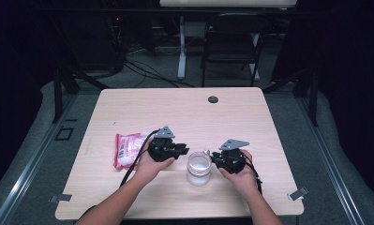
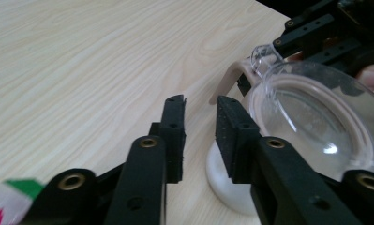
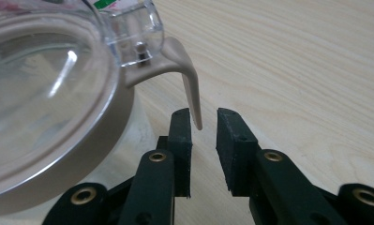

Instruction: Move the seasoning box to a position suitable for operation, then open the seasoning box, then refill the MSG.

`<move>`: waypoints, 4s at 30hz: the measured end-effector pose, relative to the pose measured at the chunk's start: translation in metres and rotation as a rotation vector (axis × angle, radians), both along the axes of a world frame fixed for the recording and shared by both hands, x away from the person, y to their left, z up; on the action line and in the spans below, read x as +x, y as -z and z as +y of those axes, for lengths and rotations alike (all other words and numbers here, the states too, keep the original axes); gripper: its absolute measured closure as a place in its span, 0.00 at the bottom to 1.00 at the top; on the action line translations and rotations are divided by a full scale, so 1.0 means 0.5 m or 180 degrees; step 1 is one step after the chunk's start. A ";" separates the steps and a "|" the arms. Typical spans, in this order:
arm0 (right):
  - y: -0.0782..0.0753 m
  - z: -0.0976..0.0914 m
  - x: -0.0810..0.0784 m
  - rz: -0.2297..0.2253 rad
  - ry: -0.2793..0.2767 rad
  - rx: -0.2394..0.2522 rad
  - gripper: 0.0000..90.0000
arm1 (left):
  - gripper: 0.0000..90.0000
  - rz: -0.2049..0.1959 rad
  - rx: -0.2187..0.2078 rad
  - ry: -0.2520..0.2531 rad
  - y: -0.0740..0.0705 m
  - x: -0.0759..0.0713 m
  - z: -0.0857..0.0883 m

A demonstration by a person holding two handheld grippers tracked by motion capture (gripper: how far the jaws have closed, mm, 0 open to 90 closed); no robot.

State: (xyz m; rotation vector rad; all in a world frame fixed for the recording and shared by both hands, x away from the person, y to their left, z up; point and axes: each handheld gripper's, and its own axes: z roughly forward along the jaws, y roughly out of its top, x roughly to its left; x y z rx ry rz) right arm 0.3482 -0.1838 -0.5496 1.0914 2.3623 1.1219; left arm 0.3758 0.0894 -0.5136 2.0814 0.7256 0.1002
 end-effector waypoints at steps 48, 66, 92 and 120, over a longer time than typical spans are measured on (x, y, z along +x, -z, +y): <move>0.014 0.097 0.073 -0.0001 0.0177 -0.0360 0.96 | 0.61 -0.0077 0.0030 -0.0609 0.029 -0.063 0.137; -0.006 0.059 -0.009 0.0164 0.0053 -0.0133 0.84 | 0.64 -0.0143 -0.0095 -0.0624 -0.007 -0.013 0.116; -0.096 0.024 -0.023 0.0017 0.0149 0.0171 0.72 | 0.71 -0.0162 0.0045 -0.0432 -0.001 -0.037 0.084; -0.127 0.055 0.000 -0.0110 0.0031 0.0372 0.90 | 0.97 -0.0131 0.0183 -0.0234 0.006 -0.087 0.082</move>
